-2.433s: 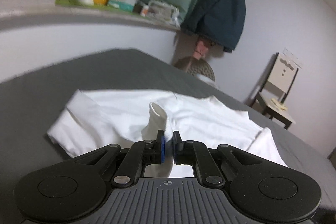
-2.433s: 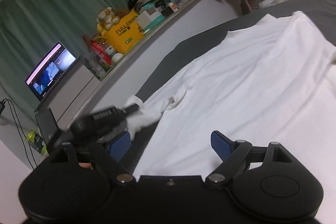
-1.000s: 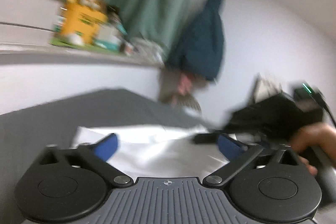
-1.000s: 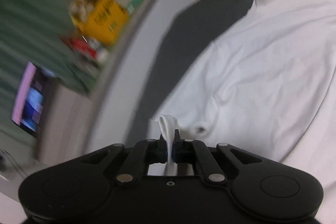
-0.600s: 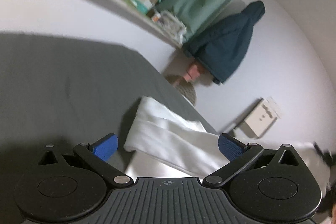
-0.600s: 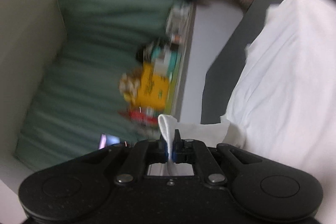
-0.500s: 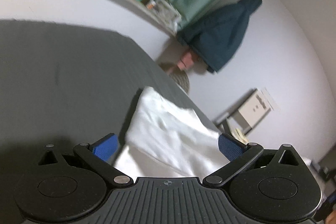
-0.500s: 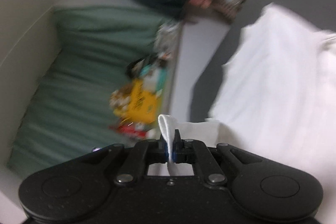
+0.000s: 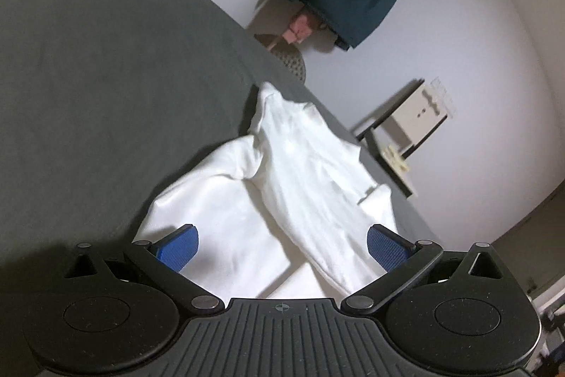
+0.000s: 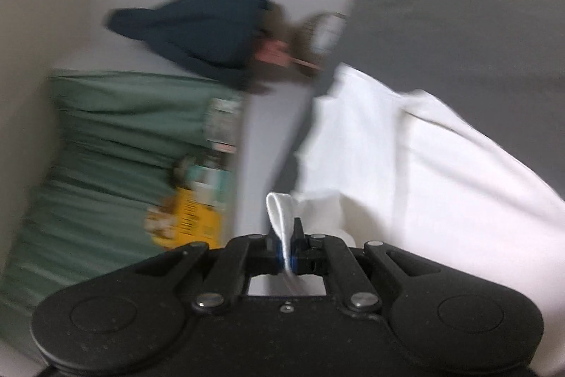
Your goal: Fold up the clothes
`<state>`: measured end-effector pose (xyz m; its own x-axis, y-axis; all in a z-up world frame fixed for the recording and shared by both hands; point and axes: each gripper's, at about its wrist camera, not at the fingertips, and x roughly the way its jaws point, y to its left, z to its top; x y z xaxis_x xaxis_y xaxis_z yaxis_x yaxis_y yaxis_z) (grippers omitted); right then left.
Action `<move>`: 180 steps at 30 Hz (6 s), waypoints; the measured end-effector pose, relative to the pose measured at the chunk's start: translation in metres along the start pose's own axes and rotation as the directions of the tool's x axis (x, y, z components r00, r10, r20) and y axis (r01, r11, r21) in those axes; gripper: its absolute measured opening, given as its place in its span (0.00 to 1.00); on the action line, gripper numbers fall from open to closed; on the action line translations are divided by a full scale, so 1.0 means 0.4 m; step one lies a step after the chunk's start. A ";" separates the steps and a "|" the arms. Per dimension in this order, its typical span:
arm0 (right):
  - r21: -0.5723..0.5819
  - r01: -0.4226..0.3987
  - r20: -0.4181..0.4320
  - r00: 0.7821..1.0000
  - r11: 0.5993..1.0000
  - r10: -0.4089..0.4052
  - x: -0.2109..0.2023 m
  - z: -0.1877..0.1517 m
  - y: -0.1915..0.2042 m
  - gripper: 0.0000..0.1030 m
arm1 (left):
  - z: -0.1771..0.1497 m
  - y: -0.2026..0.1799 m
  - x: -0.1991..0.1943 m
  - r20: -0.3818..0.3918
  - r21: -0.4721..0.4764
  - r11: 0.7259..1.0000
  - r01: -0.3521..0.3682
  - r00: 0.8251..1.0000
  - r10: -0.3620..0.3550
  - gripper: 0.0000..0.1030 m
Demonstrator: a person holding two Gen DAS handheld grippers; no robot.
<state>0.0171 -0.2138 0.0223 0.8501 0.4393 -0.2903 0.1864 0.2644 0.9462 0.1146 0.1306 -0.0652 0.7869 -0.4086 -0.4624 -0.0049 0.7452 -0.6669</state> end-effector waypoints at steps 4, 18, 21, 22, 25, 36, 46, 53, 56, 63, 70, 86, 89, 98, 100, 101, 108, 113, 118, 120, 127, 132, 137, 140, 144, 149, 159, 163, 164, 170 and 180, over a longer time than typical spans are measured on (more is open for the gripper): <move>0.062 0.061 0.019 0.998 0.996 -0.062 0.000 -0.014 -0.066 0.05 | 0.007 -0.001 0.003 -0.007 0.015 1.000 -0.026 1.000 0.026 1.00; 0.116 -0.024 0.095 0.995 0.993 0.013 -0.021 0.058 -0.150 0.05 | -0.049 -0.193 0.121 0.310 0.788 0.338 -0.514 0.807 0.502 1.00; 0.152 -0.035 0.052 0.998 0.988 0.027 -0.017 0.053 -0.174 0.05 | -0.061 -0.205 0.160 0.360 0.832 0.225 -0.508 0.801 0.478 1.00; 0.166 -0.039 0.039 0.999 0.985 0.033 -0.019 0.051 -0.182 0.05 | -0.064 -0.210 0.173 0.377 0.843 0.185 -0.506 0.799 0.468 1.00; 0.171 -0.053 0.021 0.999 0.984 0.050 -0.022 0.059 -0.188 0.05 | -0.075 -0.226 0.214 0.425 0.865 0.064 -0.498 0.795 0.433 1.00; 0.213 -0.150 0.024 0.989 0.965 0.148 -0.058 0.078 -0.173 0.05 | -0.048 -0.238 0.266 0.544 0.809 -0.016 -0.587 0.739 0.399 1.00; 0.118 0.039 -0.078 0.996 0.992 -0.030 -0.027 0.007 -0.161 0.05 | 0.049 -0.128 0.223 0.516 0.686 0.199 -0.700 0.660 0.545 1.00; 0.040 0.296 -0.117 0.950 0.954 -0.290 -0.027 -0.032 -0.205 0.09 | 0.066 -0.117 0.151 0.464 0.644 0.309 -0.700 0.679 0.569 1.00; 0.003 0.372 -0.103 0.923 0.928 -0.370 -0.032 -0.041 -0.205 0.39 | 0.079 -0.112 0.090 0.416 0.595 0.397 -0.699 0.690 0.593 1.00; -0.389 0.344 0.017 0.930 0.854 -0.367 0.028 -0.042 -0.020 0.48 | 0.104 -0.137 -0.021 0.194 0.367 0.747 -0.555 0.831 0.522 1.00; -0.668 -0.002 -0.172 0.973 0.744 -0.152 0.322 -0.016 0.246 0.47 | 0.092 -0.131 0.027 0.206 0.280 0.878 -0.388 0.918 0.339 1.00; -0.846 -0.083 -0.351 0.830 0.527 -0.433 1.109 0.017 0.279 0.26 | 0.109 0.044 0.135 0.092 0.122 0.993 0.009 0.996 -0.020 1.00; -0.849 -0.090 -0.366 0.810 0.520 -0.459 1.139 0.029 0.263 0.18 | 0.096 0.036 0.145 0.071 0.134 0.991 -0.006 0.997 -0.004 1.00; -0.862 -0.083 -0.353 0.806 0.499 -0.475 1.173 0.029 0.241 0.32 | 0.087 0.025 0.121 0.085 0.138 0.989 -0.047 0.996 0.035 1.00; -0.839 -0.127 -0.407 0.791 0.529 -0.456 1.176 0.028 0.238 0.28 | 0.089 0.025 0.129 0.088 0.144 0.988 -0.049 0.995 0.037 1.00; -0.834 -0.133 -0.418 0.787 0.536 -0.453 1.181 0.029 0.236 0.18 | 0.089 0.024 0.132 0.088 0.150 0.987 -0.052 0.995 0.039 1.00; -0.861 -0.134 -0.366 0.832 0.490 -0.416 1.206 0.000 0.264 0.07 | 0.064 0.002 0.118 0.120 0.205 0.969 -0.134 0.987 0.111 1.00; -0.869 -0.071 -0.320 0.837 0.490 -0.445 1.256 -0.025 0.258 0.07 | 0.034 -0.039 0.123 0.142 0.299 0.929 -0.219 0.973 0.183 1.00; -0.848 -0.047 -0.333 0.822 0.528 -0.462 1.233 0.000 0.265 0.17 | 0.047 -0.020 0.103 0.142 0.249 0.952 -0.176 0.979 0.143 1.00; -0.862 -0.062 -0.325 0.829 0.504 -0.454 1.171 0.014 0.288 0.33 | 0.055 -0.014 0.101 0.136 0.239 0.957 -0.164 0.982 0.134 1.00; -0.866 -0.037 -0.283 0.858 0.499 -0.428 0.736 0.081 0.296 0.44 | 0.075 -0.016 0.075 0.148 0.195 0.964 -0.181 0.977 0.153 1.00; -0.850 0.219 -0.128 0.797 0.480 -0.590 0.354 0.036 0.183 0.49 | 0.102 -0.033 0.035 0.119 0.183 0.981 -0.064 0.992 0.042 1.00; -0.613 0.449 -0.079 0.783 0.649 -0.617 0.059 -0.014 0.038 0.49 | 0.102 -0.097 0.011 0.034 0.243 0.969 0.049 0.998 -0.059 1.00; -0.400 0.466 -0.084 0.839 0.789 -0.538 -0.026 -0.023 -0.044 0.49 | 0.077 -0.112 -0.007 -0.009 0.241 0.968 0.073 0.997 -0.073 1.00; -0.297 0.453 -0.083 0.865 0.841 -0.495 -0.018 -0.026 -0.119 0.49 | 0.065 -0.110 -0.006 -0.029 0.227 0.972 0.062 0.998 -0.057 1.00; -0.273 0.452 -0.100 0.864 0.849 -0.493 0.027 -0.049 -0.151 0.26 | 0.083 -0.078 0.020 -0.026 0.178 0.983 0.044 0.999 -0.040 1.00; -0.267 0.316 -0.157 0.918 0.910 -0.365 0.001 -0.097 -0.161 0.07 | 0.083 -0.059 0.067 -0.061 0.162 0.985 0.051 0.997 -0.042 1.00; -0.162 0.183 -0.119 0.972 0.970 -0.203 -0.059 -0.099 -0.115 0.06 | 0.080 -0.070 0.061 -0.060 0.189 0.981 0.042 0.998 -0.031 1.00; -0.160 0.182 -0.116 0.973 0.970 -0.202 -0.066 -0.100 -0.108 0.06 | 0.080 -0.072 0.059 -0.060 0.192 0.980 0.042 0.998 -0.031 1.00; -0.277 0.412 -0.194 0.861 0.868 -0.470 -0.016 -0.137 -0.141 0.18 | 0.076 -0.076 0.059 -0.069 0.204 0.978 0.040 0.997 -0.027 1.00; -0.281 0.381 -0.137 0.893 0.881 -0.429 -0.035 -0.156 -0.154 0.05 | 0.073 -0.078 0.064 -0.083 0.210 0.976 0.052 0.996 -0.035 1.00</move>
<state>-0.0370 -0.1824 -0.0408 0.6117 0.3960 -0.6849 0.3496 0.6414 0.6830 0.1529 0.1122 -0.0389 0.7324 -0.4771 -0.4857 0.1654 0.8168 -0.5528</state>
